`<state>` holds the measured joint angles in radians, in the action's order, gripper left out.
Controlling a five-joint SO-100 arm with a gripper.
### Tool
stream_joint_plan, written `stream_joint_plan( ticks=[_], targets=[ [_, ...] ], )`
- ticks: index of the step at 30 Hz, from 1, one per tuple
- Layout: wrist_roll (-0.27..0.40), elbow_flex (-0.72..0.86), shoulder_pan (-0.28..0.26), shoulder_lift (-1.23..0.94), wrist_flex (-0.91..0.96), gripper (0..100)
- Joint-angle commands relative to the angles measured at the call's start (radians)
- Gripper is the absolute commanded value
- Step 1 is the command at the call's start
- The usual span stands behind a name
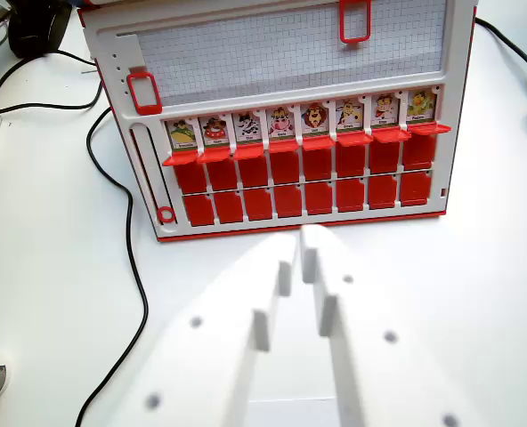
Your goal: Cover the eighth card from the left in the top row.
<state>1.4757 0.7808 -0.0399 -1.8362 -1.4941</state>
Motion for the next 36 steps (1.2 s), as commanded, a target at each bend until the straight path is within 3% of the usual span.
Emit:
stream_joint_plan(
  ticks=[1,19,22,29,36],
  targets=[
    [-0.009,-0.011,0.015,-0.043,0.005,0],
    [-0.038,-0.009,0.025,-0.028,-0.018,0],
    [-0.077,0.037,0.064,0.035,0.000,0],
    [-0.186,0.087,0.219,0.256,0.112,0],
    [-0.261,0.021,0.314,0.499,0.227,0]
  ],
)
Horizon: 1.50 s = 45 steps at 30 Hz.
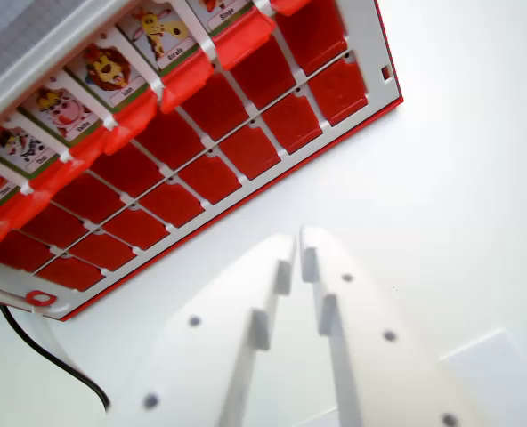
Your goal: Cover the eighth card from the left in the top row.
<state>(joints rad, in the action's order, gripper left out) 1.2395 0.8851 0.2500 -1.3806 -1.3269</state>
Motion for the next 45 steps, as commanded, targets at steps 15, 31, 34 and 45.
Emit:
stream_joint_plan(
  ticks=[15,31,34,45],
  targets=[
    [-0.095,-0.407,0.107,0.523,0.270,0],
    [-0.278,-0.474,0.064,0.627,0.558,0],
    [-0.319,-0.474,0.049,0.618,0.584,0],
    [-0.382,-0.517,0.040,0.603,0.672,0]
  ],
)
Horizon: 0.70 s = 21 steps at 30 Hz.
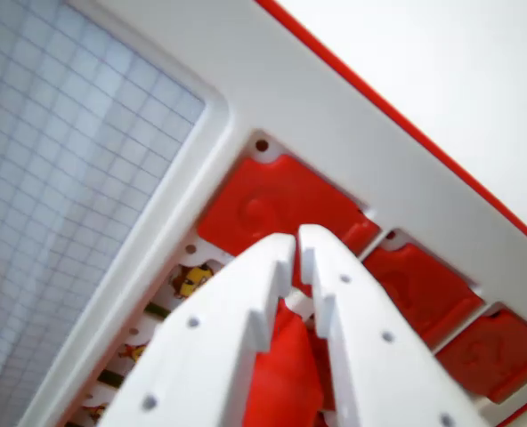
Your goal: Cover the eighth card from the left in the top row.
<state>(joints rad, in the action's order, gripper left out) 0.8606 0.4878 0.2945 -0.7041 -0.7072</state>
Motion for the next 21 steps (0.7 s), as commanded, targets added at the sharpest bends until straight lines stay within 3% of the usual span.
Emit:
stream_joint_plan(
  ticks=[1,5,8,13,17,21],
  targets=[
    [-0.003,-0.127,-0.003,-0.072,0.058,0],
    [0.025,-0.135,0.000,-0.078,0.060,0],
    [0.098,-0.109,-0.002,-0.118,0.011,0],
    [0.342,-0.044,-0.006,-0.278,-0.242,0],
    [0.472,-0.002,-0.021,-0.454,-0.393,0],
    [0.589,0.075,-0.080,-0.621,-0.459,0]
  ],
)
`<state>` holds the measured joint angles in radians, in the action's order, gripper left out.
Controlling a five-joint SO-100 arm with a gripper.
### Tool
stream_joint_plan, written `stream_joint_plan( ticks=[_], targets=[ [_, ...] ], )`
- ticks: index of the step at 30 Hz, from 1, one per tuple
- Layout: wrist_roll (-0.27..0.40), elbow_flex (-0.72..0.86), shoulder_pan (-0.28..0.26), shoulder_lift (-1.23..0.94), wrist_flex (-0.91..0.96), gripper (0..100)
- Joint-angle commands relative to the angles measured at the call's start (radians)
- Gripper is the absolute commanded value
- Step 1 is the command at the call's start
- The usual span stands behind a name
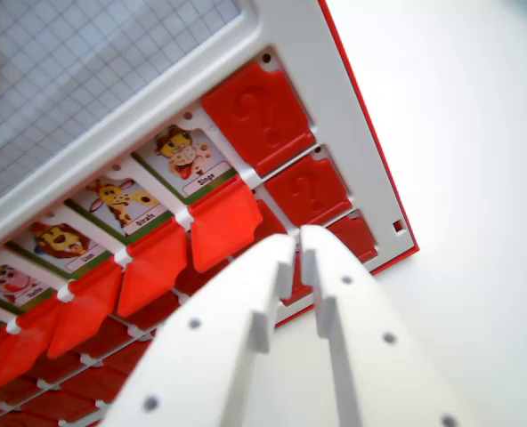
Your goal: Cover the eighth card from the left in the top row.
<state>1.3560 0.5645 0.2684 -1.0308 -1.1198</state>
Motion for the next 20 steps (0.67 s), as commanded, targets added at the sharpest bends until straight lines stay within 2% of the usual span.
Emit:
stream_joint_plan(
  ticks=[1,7,11,16,20],
  targets=[
    [0.104,0.020,-0.075,-0.334,-0.054,0],
    [0.163,0.144,-0.247,-0.537,-0.087,0],
    [0.170,0.167,-0.354,-0.615,-0.109,0],
    [0.181,0.199,-0.420,-0.699,-0.127,0],
    [0.184,0.218,-0.434,-0.761,-0.155,0]
  ],
)
